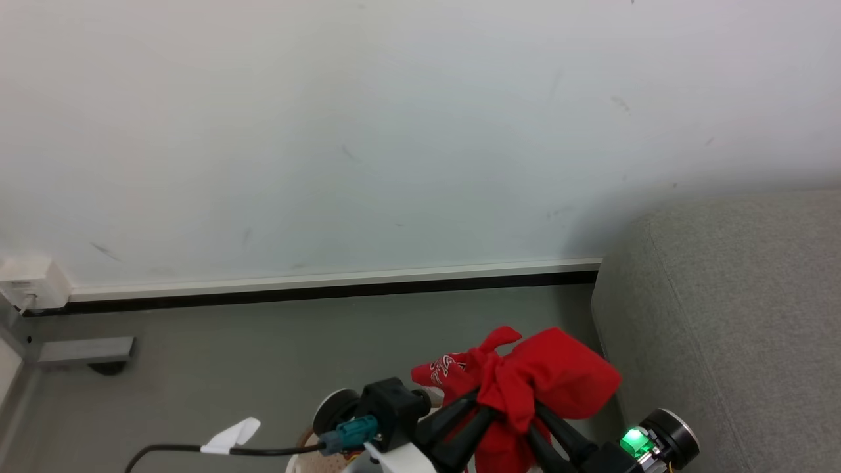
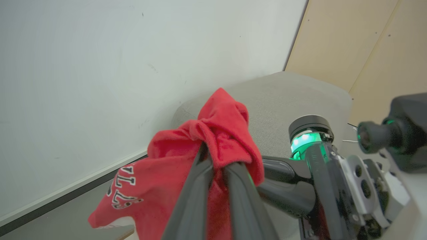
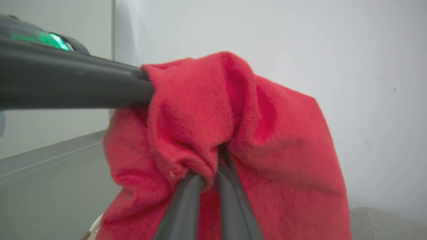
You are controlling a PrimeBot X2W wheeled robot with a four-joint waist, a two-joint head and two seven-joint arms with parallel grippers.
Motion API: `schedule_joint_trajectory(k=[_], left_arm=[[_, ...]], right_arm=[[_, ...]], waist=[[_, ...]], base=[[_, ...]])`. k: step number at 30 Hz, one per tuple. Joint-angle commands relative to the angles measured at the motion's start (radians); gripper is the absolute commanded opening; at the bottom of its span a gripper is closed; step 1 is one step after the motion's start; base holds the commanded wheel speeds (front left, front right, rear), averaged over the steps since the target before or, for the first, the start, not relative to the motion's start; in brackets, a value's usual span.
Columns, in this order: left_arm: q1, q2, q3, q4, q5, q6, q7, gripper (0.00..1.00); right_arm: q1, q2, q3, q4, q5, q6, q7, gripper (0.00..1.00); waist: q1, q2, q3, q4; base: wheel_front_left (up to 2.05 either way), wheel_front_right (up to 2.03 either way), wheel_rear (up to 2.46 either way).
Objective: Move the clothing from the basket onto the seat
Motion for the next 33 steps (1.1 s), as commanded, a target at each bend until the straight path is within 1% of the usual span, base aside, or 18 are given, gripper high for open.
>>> schedule_joint_trajectory(k=[1,8,15,20,24,28,33], left_arm=[[0.014,0.005,0.003,0.008,-0.01,0.007,-0.01,1.0],[0.004,0.013,0.004,0.035,0.017,0.02,-0.043,1.0],[-0.007,0.02,0.001,0.062,0.034,0.028,-0.079,1.0],[-0.02,0.022,-0.004,0.079,0.038,0.027,-0.091,1.0],[-0.033,0.019,-0.008,0.089,0.042,0.026,-0.099,1.0],[-0.051,0.019,-0.015,0.097,0.052,0.024,-0.102,1.0],[-0.085,0.019,-0.024,0.096,0.062,0.018,-0.097,1.0]], right_arm=[[0.007,0.001,-0.014,-0.008,0.012,-0.002,0.0,0.0],[0.016,0.003,-0.061,-0.013,-0.004,-0.002,0.0,0.0],[0.018,0.004,-0.119,-0.037,-0.015,-0.002,0.0,0.0],[0.032,0.005,-0.181,-0.062,-0.025,-0.002,0.0,0.0],[0.045,0.006,-0.224,-0.083,-0.032,-0.002,0.0,0.0],[0.053,0.007,-0.258,-0.112,-0.037,-0.002,0.0,0.0],[0.034,0.007,-0.298,-0.148,-0.023,-0.002,0.0,0.0]], waist=[[0.0,-0.0001,0.002,-0.007],[0.0,-0.0001,0.016,-0.061],[0.0,-0.0001,0.047,-0.172],[0.0,-0.0001,0.072,-0.258],[0.0,-0.0001,0.091,-0.305],[0.0,-0.0001,0.117,-0.326],[0.0,-0.0001,0.168,-0.315]], base=[[0.0,0.0,0.0],[0.0,0.0,0.0],[0.0,0.0,0.0],[0.0,0.0,0.0],[0.0,0.0,0.0],[0.0,0.0,0.0],[0.0,0.0,0.0]])
